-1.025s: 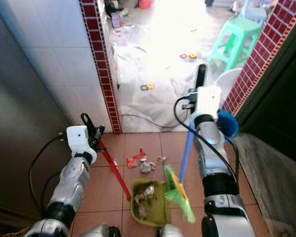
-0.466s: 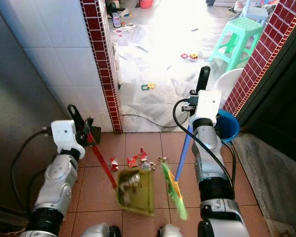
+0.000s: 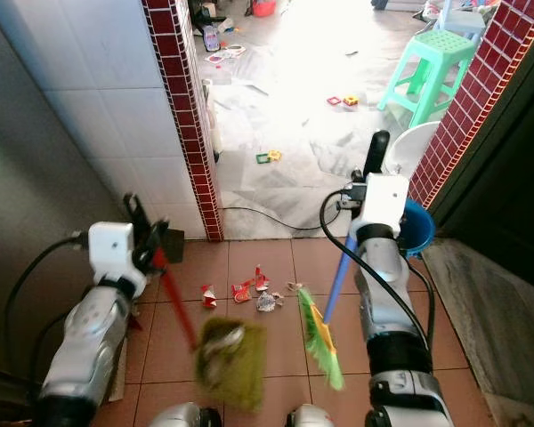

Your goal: Sweep floor

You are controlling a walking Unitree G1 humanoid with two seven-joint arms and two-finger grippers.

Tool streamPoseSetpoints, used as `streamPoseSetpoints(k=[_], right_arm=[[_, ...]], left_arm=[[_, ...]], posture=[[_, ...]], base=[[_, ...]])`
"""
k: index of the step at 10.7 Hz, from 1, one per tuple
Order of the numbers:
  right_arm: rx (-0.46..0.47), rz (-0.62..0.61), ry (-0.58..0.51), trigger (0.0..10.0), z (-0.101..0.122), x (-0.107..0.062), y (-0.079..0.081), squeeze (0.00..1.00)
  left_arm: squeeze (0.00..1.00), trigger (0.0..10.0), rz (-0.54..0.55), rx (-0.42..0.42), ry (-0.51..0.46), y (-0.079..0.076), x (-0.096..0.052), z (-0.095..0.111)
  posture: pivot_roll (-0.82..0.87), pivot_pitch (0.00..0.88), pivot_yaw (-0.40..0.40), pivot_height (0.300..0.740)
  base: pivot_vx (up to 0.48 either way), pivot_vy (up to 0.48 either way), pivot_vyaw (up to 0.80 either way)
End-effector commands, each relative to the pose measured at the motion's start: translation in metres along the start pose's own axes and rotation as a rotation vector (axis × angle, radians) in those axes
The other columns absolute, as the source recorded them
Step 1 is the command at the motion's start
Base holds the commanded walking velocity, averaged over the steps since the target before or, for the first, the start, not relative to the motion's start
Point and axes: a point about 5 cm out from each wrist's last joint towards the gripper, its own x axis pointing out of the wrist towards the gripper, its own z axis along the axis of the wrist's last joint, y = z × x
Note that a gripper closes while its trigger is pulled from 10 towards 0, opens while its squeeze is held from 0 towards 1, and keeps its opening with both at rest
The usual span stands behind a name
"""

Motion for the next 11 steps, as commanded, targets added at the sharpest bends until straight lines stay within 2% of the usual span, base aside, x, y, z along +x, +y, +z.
streamPoseSetpoints(k=[1,2,3,4,5,7,9,11], right_arm=[[0.003,0.003,-0.029,10.0,0.006,-0.001,-0.001,0.00],[0.002,0.008,-0.026,10.0,0.005,-0.003,-0.001,0.00],[0.004,0.018,-0.017,10.0,0.002,-0.006,0.002,0.00],[0.005,0.026,-0.012,10.0,0.001,-0.007,0.003,0.00],[0.002,0.041,-0.001,10.0,0.001,-0.007,0.005,0.00],[0.014,0.049,-0.008,10.0,0.005,-0.001,0.008,0.00],[0.013,0.060,-0.005,10.0,0.004,-0.003,0.010,0.00],[0.019,0.079,0.006,10.0,0.002,-0.005,0.013,0.00]], left_arm=[[0.00,10.0,-0.001,0.008,-0.064,0.001,0.001,0.016],[0.00,10.0,0.009,-0.001,-0.063,0.002,-0.003,0.016],[0.00,10.0,0.034,-0.056,-0.047,0.002,-0.006,0.015],[0.00,10.0,0.041,-0.074,-0.045,0.001,-0.007,0.014],[0.00,10.0,0.043,-0.078,-0.044,-0.003,-0.009,0.014],[0.00,10.0,0.042,-0.086,-0.043,-0.006,-0.009,0.015],[0.00,10.0,0.044,-0.086,-0.045,-0.003,-0.008,0.017],[0.00,10.0,0.050,-0.087,-0.049,-0.002,-0.007,0.018]], posture=[[-0.06,0.000,0.067,0.740],[-0.06,0.000,0.066,0.740],[-0.05,0.000,0.060,0.740],[-0.05,0.000,0.054,0.740],[-0.05,0.000,0.042,0.740],[-0.05,0.000,0.036,0.740],[-0.06,0.000,0.034,0.740],[-0.06,0.000,0.034,0.740]], base=[[0.000,0.000,0.00],[0.000,0.000,0.00],[0.000,0.000,0.00],[0.000,0.000,0.00],[0.000,0.000,0.00],[0.000,0.000,-0.80],[0.000,0.000,0.00],[0.000,-0.292,0.00]])
